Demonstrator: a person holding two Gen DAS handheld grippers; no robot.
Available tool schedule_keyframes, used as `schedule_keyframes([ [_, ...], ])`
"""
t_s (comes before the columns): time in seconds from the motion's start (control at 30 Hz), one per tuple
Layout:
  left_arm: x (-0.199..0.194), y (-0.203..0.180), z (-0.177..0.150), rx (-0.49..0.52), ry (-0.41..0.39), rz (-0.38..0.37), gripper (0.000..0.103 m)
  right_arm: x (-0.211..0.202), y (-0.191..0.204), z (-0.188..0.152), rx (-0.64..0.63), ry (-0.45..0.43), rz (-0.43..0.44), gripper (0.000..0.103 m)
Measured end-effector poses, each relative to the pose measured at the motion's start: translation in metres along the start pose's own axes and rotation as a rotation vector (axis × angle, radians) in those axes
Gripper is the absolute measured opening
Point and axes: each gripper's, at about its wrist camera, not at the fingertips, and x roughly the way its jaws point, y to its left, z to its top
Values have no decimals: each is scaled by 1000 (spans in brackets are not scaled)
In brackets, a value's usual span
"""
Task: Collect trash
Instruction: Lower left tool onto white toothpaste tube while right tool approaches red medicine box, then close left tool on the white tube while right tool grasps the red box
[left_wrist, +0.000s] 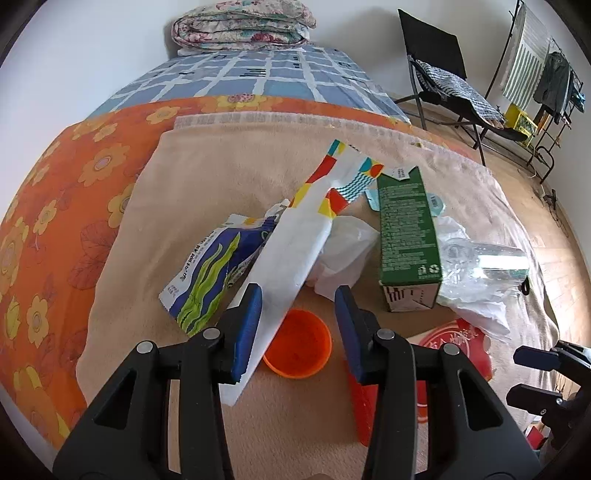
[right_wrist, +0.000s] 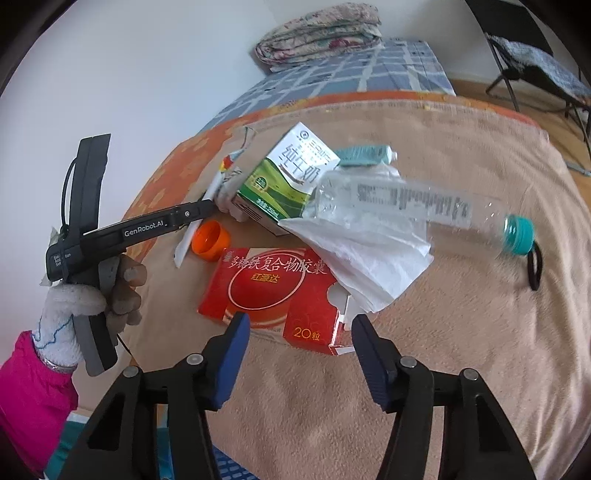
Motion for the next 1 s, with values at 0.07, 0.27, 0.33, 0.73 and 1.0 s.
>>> schedule_keyframes([
  [0.07, 3, 2, 1, -6, 0, 5, 41, 5, 1, 1, -3, 7, -7, 61],
  [0.27, 8, 4, 4, -6, 3, 1, 34, 14, 5, 2, -19, 19, -26, 61],
  [0.33, 10, 4, 5, -4, 4, 1, 30, 17, 5, 3, -15, 27, -18, 61],
  [0.73, 16, -2, 9, 8, -2, 33, 46, 40, 8, 3, -16, 74, -16, 61],
  [1.0, 26, -1, 7, 11, 10, 28, 53, 47, 7, 1, -20, 83, -22, 62],
])
